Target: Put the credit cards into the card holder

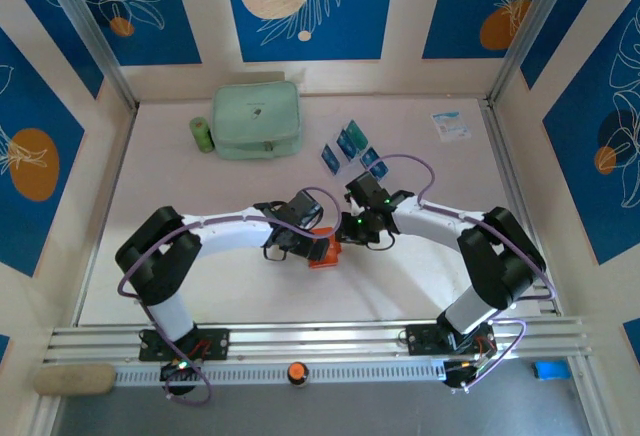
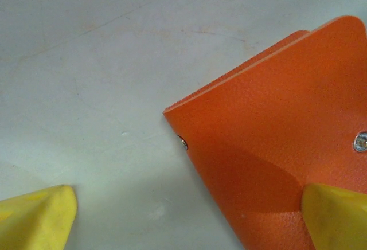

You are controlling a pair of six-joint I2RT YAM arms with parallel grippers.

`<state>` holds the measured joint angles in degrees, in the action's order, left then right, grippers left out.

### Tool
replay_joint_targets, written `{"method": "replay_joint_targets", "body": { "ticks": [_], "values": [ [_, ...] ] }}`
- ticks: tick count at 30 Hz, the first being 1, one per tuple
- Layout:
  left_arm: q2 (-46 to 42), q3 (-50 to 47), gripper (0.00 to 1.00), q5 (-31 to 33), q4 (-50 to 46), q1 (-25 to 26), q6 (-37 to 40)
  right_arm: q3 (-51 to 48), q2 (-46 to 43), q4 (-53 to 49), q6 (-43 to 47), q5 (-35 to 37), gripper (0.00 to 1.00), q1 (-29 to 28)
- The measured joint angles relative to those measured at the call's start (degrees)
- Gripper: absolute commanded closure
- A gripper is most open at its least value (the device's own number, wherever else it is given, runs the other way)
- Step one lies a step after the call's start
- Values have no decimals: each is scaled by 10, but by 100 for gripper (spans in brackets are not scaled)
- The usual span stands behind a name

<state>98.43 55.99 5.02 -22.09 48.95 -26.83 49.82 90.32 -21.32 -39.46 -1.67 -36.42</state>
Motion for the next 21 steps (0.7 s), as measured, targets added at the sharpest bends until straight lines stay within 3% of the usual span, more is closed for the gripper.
{"method": "replay_joint_targets", "body": {
  "ticks": [10, 17, 21],
  "values": [
    [0, 0, 0, 0, 0, 0, 0, 0, 0, -4, 5, 3, 95, 0],
    [0, 0, 0, 0, 0, 0, 0, 0, 0, -7, 5, 4, 82, 0],
    [0, 0, 0, 0, 0, 0, 0, 0, 0, -10, 5, 4, 81, 0]
  ]
}}
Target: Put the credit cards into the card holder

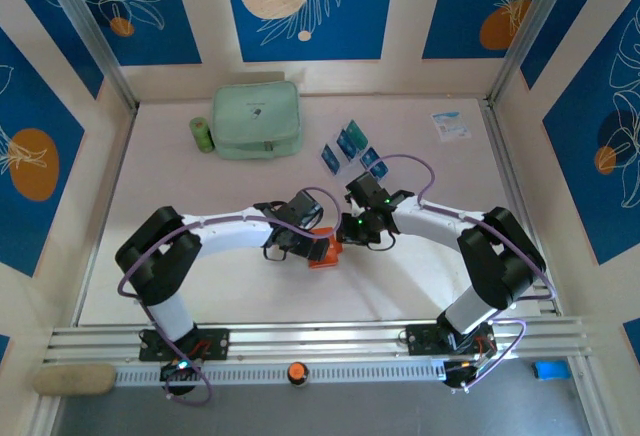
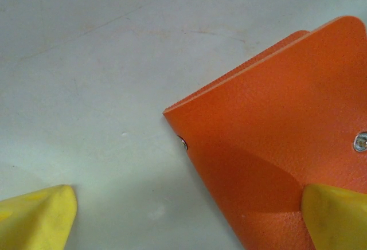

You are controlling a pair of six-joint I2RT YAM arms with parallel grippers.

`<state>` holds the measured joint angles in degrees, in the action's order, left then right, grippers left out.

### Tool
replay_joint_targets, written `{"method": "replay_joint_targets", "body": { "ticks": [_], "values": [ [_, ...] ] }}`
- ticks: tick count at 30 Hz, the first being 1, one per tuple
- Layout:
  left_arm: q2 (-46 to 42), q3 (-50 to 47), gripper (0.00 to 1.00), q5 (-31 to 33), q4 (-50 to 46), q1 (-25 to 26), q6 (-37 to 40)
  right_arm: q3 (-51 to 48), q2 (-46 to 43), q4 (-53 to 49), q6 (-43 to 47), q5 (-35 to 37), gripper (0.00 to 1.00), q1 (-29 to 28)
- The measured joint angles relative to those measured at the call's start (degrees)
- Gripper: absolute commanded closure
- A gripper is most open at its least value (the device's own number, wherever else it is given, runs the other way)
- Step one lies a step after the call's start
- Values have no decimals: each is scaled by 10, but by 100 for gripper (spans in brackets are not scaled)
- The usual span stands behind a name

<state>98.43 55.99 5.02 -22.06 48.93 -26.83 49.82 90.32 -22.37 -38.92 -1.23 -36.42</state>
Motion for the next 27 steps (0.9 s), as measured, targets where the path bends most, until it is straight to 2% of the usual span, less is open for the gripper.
{"method": "replay_joint_targets", "body": {
  "ticks": [6, 12, 18, 27],
  "values": [
    [0, 0, 0, 0, 0, 0, 0, 0, 0, -5, 2, 0, 84, -2],
    [0, 0, 0, 0, 0, 0, 0, 0, 0, -8, 9, 6, 100, -3],
    [0, 0, 0, 0, 1, 0, 0, 0, 0, -8, 8, 4, 100, -3],
    [0, -1, 0, 0, 2, 0, 0, 0, 0, 16, -3, -37, 100, -3]
  ]
}}
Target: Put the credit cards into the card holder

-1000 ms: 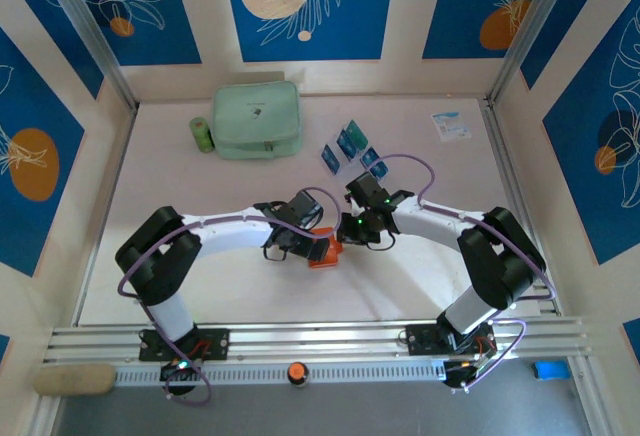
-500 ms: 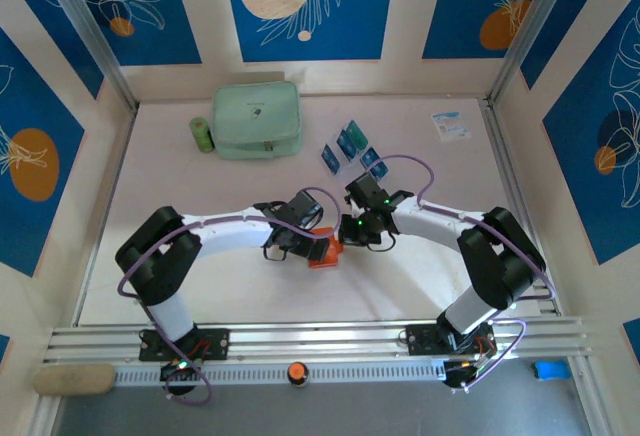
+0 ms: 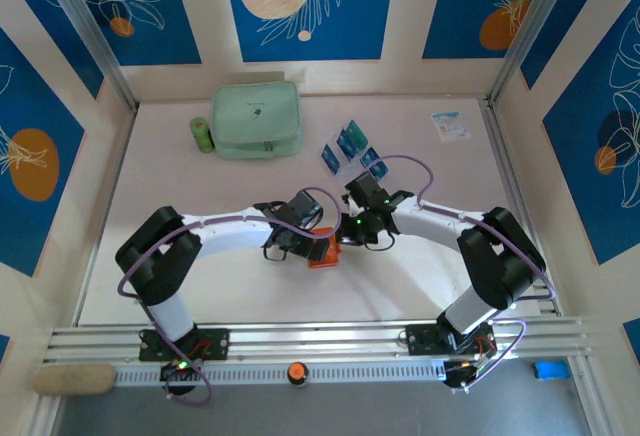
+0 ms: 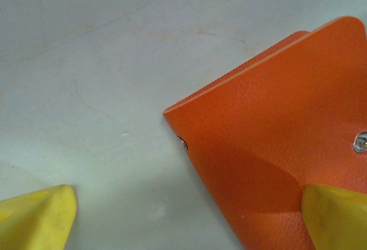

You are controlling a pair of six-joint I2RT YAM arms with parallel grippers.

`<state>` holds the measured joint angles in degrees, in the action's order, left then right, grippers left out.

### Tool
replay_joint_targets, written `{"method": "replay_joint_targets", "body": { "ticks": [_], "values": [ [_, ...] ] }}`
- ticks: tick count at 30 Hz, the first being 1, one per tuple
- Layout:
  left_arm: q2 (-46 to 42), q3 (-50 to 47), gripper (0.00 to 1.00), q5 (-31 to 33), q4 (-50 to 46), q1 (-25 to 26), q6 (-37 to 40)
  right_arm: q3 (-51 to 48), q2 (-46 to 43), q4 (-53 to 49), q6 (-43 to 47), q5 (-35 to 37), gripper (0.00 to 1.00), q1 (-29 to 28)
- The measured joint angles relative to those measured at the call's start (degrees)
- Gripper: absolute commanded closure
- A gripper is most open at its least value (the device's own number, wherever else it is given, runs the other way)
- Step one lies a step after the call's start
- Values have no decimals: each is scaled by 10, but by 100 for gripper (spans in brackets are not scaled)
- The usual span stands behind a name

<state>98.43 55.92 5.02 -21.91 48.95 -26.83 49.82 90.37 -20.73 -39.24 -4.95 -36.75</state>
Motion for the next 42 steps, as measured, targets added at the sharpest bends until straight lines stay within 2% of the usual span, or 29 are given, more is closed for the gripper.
{"method": "replay_joint_targets", "body": {
  "ticks": [11, 42],
  "values": [
    [0, -1, 0, 0, 0, 0, 0, 0, 40, 35, -19, -29, 100, -5],
    [-31, 0, 0, 13, -17, -17, 13, -8, 45, 62, -28, -30, 100, -14]
  ]
}}
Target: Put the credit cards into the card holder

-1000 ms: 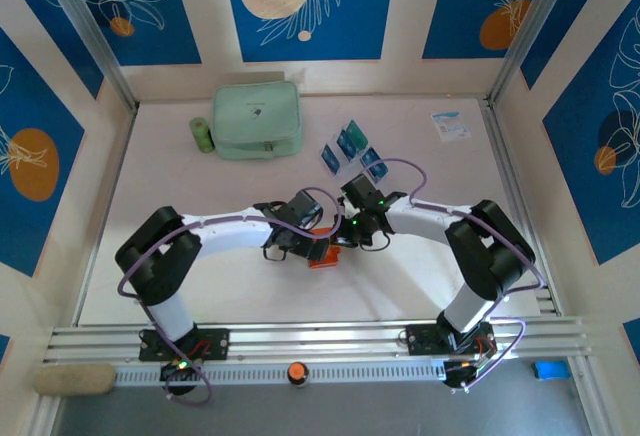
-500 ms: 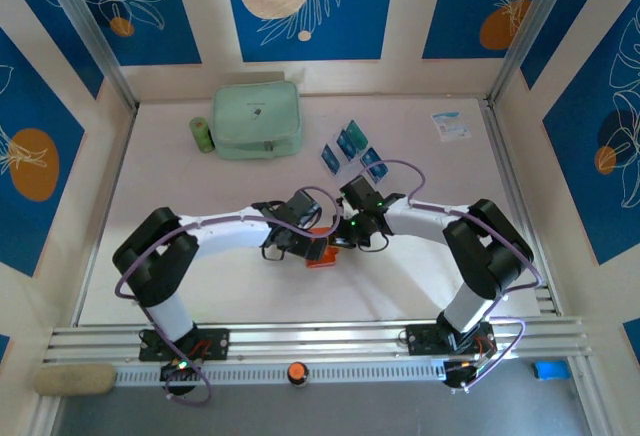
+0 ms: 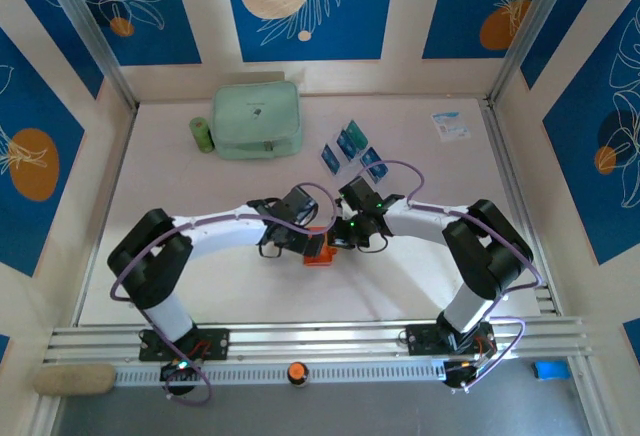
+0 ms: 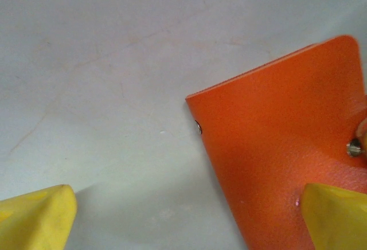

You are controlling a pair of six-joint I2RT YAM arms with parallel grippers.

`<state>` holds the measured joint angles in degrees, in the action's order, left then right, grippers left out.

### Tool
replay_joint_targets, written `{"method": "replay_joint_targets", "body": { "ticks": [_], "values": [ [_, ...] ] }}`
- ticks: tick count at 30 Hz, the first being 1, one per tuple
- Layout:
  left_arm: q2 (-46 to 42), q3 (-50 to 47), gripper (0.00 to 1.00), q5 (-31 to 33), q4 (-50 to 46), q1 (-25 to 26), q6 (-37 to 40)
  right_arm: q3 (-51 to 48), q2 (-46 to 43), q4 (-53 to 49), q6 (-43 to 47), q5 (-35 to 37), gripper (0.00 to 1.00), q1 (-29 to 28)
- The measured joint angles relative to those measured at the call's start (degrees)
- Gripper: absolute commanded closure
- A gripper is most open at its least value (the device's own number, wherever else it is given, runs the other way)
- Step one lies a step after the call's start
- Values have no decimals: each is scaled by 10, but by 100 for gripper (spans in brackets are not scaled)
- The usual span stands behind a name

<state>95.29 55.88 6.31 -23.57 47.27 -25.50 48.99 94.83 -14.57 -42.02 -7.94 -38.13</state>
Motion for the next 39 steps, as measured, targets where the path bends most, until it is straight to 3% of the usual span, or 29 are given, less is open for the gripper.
{"method": "replay_joint_targets", "body": {
  "ticks": [39],
  "values": [
    [6, -33, 0, -2, 37, -7, 16, 37, -7, -48, 0, 4, 100, -6]
  ]
}}
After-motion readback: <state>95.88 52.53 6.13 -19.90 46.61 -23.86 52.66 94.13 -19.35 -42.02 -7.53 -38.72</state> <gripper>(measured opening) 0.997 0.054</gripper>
